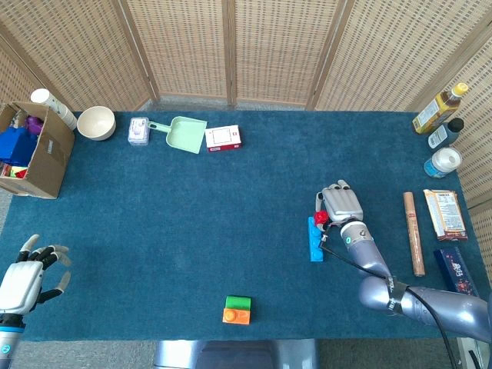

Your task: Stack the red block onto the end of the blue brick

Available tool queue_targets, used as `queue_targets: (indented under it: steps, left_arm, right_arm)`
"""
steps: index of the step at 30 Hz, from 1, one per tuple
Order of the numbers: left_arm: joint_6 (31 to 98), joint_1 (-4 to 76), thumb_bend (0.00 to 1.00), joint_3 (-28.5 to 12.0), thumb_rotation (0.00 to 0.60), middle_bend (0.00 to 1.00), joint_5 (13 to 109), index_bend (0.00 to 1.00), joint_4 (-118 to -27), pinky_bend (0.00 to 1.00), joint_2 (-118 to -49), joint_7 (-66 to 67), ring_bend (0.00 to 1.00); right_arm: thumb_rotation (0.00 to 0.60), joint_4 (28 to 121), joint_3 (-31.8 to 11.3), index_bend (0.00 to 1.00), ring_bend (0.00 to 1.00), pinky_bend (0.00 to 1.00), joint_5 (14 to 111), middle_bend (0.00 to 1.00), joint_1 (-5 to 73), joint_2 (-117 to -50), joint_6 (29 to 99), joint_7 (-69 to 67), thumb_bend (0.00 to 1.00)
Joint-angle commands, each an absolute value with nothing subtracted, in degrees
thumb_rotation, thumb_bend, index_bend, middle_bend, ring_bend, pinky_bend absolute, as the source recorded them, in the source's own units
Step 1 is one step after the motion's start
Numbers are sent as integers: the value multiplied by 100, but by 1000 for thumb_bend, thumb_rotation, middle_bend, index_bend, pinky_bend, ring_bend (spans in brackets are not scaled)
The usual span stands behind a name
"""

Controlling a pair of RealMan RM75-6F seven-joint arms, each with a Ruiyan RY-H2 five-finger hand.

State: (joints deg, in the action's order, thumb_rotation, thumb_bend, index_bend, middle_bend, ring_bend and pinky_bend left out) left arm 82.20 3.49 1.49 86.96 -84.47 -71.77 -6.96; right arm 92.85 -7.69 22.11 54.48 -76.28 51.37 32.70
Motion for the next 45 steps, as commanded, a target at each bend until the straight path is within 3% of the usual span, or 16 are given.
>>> queue_targets:
  steps: [1, 45]
  left_arm:
    - [8216, 346, 467, 148, 600, 339, 8687, 486, -8423, 75, -7181, -714, 313]
    - [8183, 329, 468, 163, 600, 336, 8686, 487, -8284, 73, -7228, -855, 313]
  right_arm:
    - [600, 9280, -769, 614, 159, 84, 2204, 312, 5464, -7638, 5142, 3266, 254]
    - [600, 9228, -623, 613, 159, 84, 2064, 312, 5566, -7784, 5216, 3265, 249]
